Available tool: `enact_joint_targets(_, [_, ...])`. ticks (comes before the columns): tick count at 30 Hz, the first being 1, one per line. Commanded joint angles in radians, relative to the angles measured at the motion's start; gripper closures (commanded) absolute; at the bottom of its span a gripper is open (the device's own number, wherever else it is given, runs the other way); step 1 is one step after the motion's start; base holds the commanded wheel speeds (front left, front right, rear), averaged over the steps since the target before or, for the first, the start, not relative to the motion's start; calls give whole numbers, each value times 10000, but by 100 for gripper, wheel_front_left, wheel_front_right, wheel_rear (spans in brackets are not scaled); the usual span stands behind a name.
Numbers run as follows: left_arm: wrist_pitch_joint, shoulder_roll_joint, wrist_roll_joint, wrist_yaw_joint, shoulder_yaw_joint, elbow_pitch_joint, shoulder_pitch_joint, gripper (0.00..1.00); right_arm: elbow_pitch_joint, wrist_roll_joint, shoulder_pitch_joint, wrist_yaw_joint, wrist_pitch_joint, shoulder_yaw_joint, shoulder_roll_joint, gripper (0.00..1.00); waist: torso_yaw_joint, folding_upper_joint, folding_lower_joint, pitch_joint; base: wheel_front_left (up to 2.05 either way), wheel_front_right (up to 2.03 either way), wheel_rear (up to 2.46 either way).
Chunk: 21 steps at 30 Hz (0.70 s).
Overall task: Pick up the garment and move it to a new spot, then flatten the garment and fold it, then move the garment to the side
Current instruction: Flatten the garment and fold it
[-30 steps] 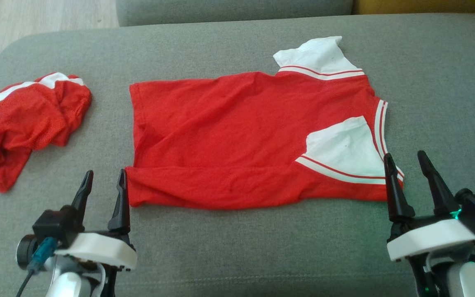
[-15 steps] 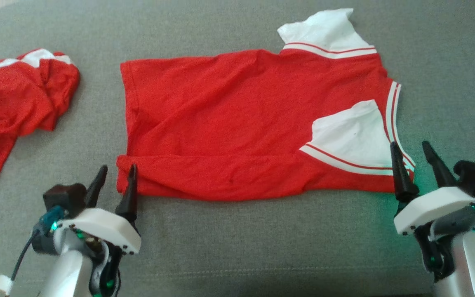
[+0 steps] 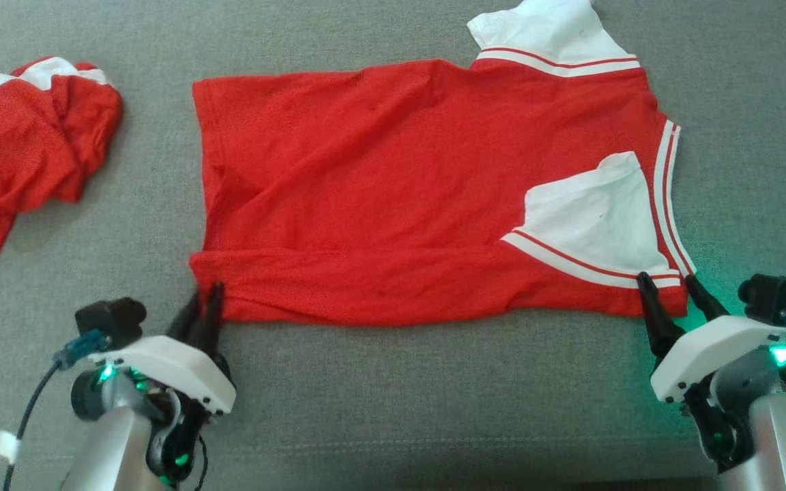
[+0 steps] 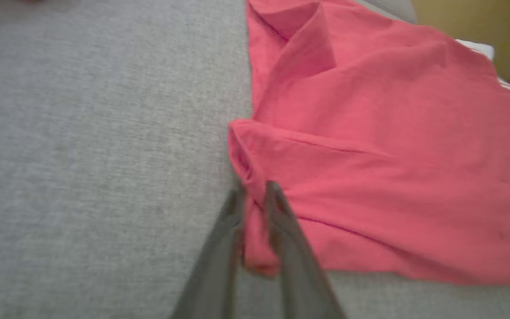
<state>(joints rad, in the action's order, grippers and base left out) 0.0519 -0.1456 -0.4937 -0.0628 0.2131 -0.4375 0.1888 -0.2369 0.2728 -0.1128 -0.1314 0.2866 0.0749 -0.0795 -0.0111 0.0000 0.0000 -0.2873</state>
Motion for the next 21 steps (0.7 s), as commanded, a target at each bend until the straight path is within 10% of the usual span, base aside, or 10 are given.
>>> enact_joint_targets(1, [-247,-85,-109,-83,-226,-143,219,100,217,105,-17,7,179,-237,30,19,9,0,0,-10,0,0,0])
enact_joint_targets(3, [-207,-123,-121,-127,-200,-233,276,100,235,179,-27,7,255,-221,71,100,18,0,0,-11,0,0,0])
enact_joint_targets(21, [209,-682,25,379,-399,2191,-793,100,2068,993,1404,7,-318,284,285,100,-1,0,0,466,0,0,0])
